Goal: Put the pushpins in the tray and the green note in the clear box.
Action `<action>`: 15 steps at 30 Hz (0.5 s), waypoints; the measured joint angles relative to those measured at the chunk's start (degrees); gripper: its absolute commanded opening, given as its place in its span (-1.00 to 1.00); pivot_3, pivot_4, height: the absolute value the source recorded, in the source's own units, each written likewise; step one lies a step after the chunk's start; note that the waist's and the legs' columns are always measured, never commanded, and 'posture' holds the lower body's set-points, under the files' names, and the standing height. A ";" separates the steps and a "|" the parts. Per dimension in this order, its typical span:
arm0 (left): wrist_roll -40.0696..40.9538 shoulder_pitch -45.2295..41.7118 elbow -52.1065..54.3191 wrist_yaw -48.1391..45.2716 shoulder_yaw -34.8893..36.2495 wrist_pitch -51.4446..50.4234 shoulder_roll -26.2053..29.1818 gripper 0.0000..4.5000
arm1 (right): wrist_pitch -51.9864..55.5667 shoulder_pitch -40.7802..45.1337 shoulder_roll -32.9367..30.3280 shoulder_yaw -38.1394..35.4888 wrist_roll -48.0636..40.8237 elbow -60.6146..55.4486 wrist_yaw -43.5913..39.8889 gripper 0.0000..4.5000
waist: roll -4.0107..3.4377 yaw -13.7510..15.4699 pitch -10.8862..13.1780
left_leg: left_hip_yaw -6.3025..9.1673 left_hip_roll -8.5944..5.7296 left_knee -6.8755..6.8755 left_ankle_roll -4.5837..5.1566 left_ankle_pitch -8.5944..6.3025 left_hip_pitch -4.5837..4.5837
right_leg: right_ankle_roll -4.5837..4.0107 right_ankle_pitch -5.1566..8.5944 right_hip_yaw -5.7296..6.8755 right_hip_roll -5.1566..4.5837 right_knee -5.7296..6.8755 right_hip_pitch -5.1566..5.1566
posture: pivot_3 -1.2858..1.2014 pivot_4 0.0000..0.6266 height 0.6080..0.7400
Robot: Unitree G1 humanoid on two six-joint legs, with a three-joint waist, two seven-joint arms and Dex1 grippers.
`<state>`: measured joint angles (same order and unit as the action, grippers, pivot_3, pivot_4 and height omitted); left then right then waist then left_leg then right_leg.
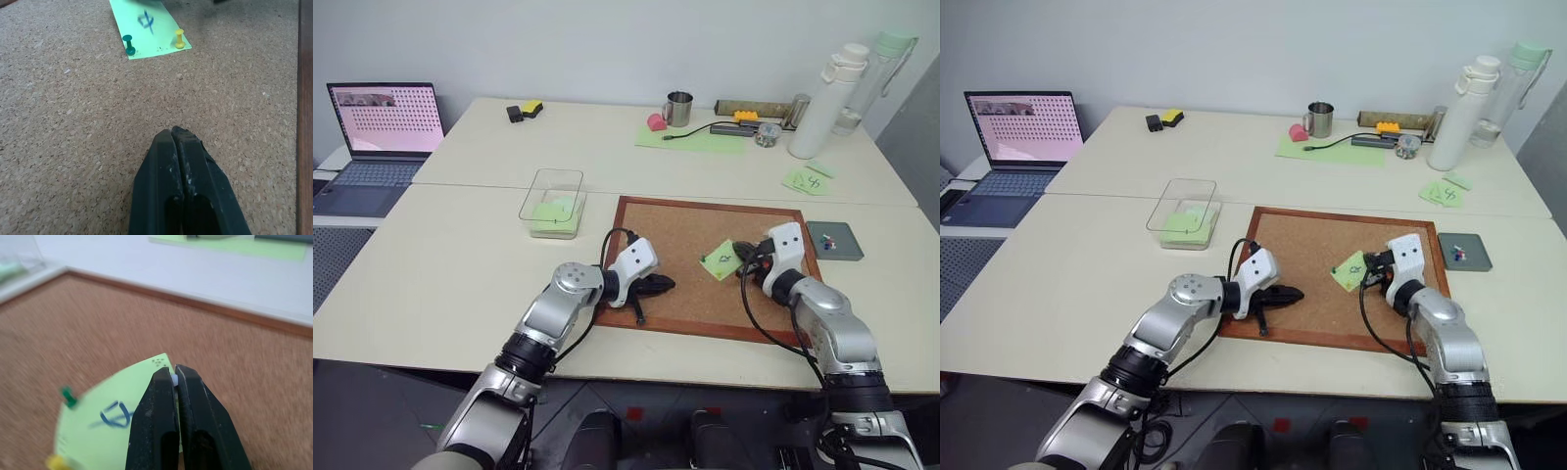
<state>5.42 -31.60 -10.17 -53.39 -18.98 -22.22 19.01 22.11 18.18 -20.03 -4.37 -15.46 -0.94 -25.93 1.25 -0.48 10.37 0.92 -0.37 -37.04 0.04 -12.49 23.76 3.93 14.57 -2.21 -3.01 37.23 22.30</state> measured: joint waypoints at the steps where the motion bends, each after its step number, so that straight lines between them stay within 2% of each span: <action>1: -0.04 -0.03 -0.01 0.02 -0.05 -0.05 -0.07 -1.00 | 0.35 -0.12 0.01 -0.15 -0.59 -0.89 -0.11 -0.98 | 0.00 0.00 0.00 | 0.00 0.00 0.00 0.00 0.00 0.00 | 0.00 0.00 0.00 0.00 0.00 0.00 | 0.03 -0.52 1.00; 11: -0.08 -0.22 -0.06 -0.03 -0.37 -0.18 -0.24 -1.00 | 8.33 -1.74 -0.41 -5.58 -6.19 -8.01 2.73 -0.98 | 0.00 0.13 0.00 | 0.01 0.00 0.01 0.00 0.00 0.01 | 0.00 0.00 0.01 -0.01 -0.02 -0.01 | 0.03 -0.52 1.00; 15: -0.02 -0.22 0.33 -0.10 -0.36 -0.93 -0.14 -1.00 | 7.94 1.30 -5.09 -11.02 -3.49 -3.28 8.44 -0.98 | 0.00 0.13 0.00 | -0.05 -0.02 0.00 0.00 0.00 0.00 | 0.00 0.00 -0.02 -0.03 -0.03 -0.01 | 0.03 -0.52 1.00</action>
<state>5.41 -31.82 -9.84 -53.49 -19.34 -23.15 18.88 30.05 19.48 -25.12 -15.39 -18.94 -4.22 -17.49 1.25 -0.36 10.37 0.87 -0.39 -37.04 0.04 -12.49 23.76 3.93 14.57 -2.23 -3.04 37.20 22.29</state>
